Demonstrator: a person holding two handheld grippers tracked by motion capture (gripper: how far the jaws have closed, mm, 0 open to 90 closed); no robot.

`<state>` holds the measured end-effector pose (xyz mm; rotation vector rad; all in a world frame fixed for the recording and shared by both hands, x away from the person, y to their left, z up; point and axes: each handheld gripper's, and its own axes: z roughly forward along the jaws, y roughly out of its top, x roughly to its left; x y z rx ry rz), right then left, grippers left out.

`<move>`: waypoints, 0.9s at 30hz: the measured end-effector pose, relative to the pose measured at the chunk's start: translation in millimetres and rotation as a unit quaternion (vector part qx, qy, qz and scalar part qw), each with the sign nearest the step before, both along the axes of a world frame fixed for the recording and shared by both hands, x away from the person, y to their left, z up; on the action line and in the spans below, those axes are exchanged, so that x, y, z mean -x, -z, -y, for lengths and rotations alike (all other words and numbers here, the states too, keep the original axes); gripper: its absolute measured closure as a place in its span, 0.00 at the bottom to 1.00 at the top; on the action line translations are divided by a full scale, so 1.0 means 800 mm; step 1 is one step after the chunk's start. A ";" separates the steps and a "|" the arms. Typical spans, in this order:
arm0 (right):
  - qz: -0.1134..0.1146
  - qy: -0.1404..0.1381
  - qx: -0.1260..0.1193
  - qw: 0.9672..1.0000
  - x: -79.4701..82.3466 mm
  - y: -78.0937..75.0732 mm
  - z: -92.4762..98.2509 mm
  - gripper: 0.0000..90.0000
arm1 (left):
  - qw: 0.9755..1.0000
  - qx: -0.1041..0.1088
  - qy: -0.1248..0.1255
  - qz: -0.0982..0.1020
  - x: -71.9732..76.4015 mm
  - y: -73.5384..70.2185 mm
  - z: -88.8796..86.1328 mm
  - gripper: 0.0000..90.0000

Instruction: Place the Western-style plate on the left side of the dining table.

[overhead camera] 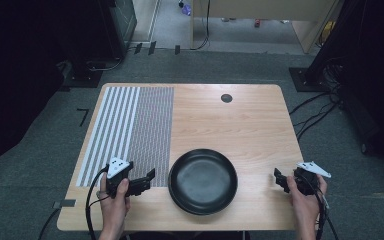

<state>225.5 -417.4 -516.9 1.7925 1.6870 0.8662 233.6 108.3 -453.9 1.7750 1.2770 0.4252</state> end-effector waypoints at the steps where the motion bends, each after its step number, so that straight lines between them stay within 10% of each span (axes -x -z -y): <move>1: 0.001 -0.001 -0.002 1.000 0.000 -0.001 -0.001 0.16 | 1.000 0.001 0.001 0.001 0.000 0.000 0.001 0.16; 27: 0.039 -0.030 -0.054 0.997 0.003 -0.035 -0.035 0.16 | 1.000 -0.003 0.030 -0.006 0.006 0.005 0.024 0.16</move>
